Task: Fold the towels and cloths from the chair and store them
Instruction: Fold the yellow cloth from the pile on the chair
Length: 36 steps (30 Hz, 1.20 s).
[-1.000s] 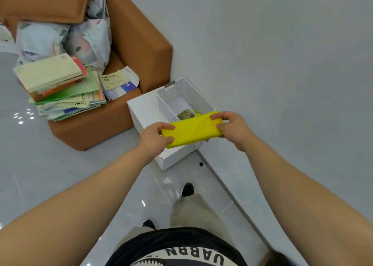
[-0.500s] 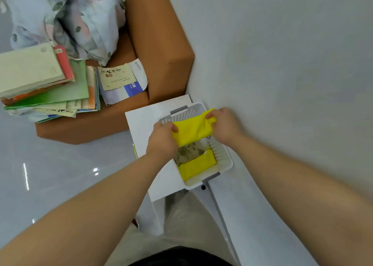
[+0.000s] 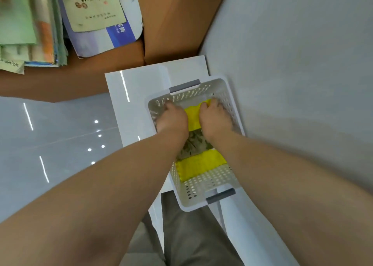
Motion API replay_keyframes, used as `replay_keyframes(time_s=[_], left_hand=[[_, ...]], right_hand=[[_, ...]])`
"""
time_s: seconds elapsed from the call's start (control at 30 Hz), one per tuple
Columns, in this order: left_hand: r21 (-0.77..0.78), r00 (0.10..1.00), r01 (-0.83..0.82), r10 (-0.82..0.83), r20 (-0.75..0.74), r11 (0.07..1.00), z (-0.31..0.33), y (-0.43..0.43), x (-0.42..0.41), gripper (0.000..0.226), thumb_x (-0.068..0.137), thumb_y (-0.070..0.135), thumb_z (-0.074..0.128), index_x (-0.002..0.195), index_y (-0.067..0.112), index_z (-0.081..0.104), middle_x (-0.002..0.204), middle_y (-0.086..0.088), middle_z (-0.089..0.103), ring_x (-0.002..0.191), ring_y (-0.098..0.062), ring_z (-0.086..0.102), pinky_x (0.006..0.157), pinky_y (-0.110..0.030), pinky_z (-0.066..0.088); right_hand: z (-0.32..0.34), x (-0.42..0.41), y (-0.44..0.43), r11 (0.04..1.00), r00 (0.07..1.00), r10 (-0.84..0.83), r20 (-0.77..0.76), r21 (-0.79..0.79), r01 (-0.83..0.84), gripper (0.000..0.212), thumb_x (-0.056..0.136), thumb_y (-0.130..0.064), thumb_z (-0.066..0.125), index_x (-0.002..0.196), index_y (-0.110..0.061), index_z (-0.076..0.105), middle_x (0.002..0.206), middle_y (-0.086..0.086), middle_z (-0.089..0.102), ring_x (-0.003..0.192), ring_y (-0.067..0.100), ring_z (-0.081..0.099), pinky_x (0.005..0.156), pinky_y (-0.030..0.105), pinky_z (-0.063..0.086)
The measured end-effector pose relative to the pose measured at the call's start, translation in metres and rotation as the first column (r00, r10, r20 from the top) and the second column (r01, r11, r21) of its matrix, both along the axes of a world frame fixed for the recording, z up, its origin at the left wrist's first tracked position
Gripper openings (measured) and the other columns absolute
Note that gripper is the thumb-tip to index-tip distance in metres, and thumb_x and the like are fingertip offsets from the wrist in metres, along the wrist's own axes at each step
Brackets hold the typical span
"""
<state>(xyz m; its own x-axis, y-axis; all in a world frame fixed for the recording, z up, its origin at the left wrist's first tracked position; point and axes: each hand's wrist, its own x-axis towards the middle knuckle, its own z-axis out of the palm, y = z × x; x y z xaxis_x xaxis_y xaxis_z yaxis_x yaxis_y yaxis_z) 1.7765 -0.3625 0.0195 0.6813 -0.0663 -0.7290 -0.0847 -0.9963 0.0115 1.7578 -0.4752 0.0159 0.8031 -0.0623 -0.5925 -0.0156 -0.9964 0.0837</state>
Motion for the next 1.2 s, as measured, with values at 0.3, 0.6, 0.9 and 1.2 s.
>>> replay_keyframes(time_s=[0.3, 0.6, 0.9, 1.2], left_hand=[[0.202, 0.930, 0.368, -0.364, -0.055, 0.908, -0.037, -0.001, 0.011, 0.040, 0.093, 0.008, 0.055, 0.132, -0.001, 0.052, 0.126, -0.018, 0.053, 0.108, -0.031, 0.062, 0.077, -0.035, 0.053], [0.210, 0.612, 0.786, -0.781, -0.128, 0.582, -0.036, 0.009, 0.004, 0.042, 0.102, 0.031, 0.042, 0.143, 0.025, 0.049, 0.111, -0.013, 0.051, 0.103, -0.031, 0.053, 0.073, -0.035, 0.043], [0.178, 0.588, 0.808, -0.787, -0.186, 0.562, -0.040, 0.010, 0.001, 0.025, 0.101, 0.027, 0.043, 0.118, 0.020, 0.061, 0.118, -0.004, 0.060, 0.115, -0.027, 0.051, 0.102, -0.039, 0.041], [0.066, 0.712, 0.690, -0.660, -0.238, 0.721, -0.045, 0.013, 0.008, 0.028, 0.102, 0.025, 0.045, 0.123, 0.017, 0.061, 0.128, -0.007, 0.056, 0.125, -0.030, 0.047, 0.101, -0.043, 0.048]], right_hand=[[-0.036, 0.005, -0.002, 0.997, 0.997, 0.075, 0.011, -0.038, -0.074, 0.042, 0.087, 0.004, 0.053, 0.128, 0.003, 0.046, 0.136, 0.029, 0.043, 0.117, 0.041, 0.053, 0.093, 0.043, 0.047], [-0.037, 0.005, 0.000, 0.953, 0.965, 0.260, 0.026, -0.166, -0.253, 0.038, 0.085, -0.009, 0.061, 0.121, -0.001, 0.057, 0.121, 0.017, 0.054, 0.105, 0.032, 0.057, 0.087, 0.039, 0.047], [-0.058, 0.026, 0.005, 0.962, 0.970, 0.203, -0.133, -0.155, -0.223, 0.062, 0.094, 0.001, 0.048, 0.147, 0.017, 0.021, 0.159, 0.030, 0.016, 0.128, 0.045, 0.045, 0.082, 0.048, 0.050], [-0.085, 0.028, 0.009, 0.995, 0.997, -0.002, -0.073, -0.103, -0.005, 0.052, 0.094, 0.002, 0.039, 0.142, 0.017, 0.026, 0.132, 0.032, 0.050, 0.111, 0.046, 0.058, 0.066, 0.046, 0.036]])
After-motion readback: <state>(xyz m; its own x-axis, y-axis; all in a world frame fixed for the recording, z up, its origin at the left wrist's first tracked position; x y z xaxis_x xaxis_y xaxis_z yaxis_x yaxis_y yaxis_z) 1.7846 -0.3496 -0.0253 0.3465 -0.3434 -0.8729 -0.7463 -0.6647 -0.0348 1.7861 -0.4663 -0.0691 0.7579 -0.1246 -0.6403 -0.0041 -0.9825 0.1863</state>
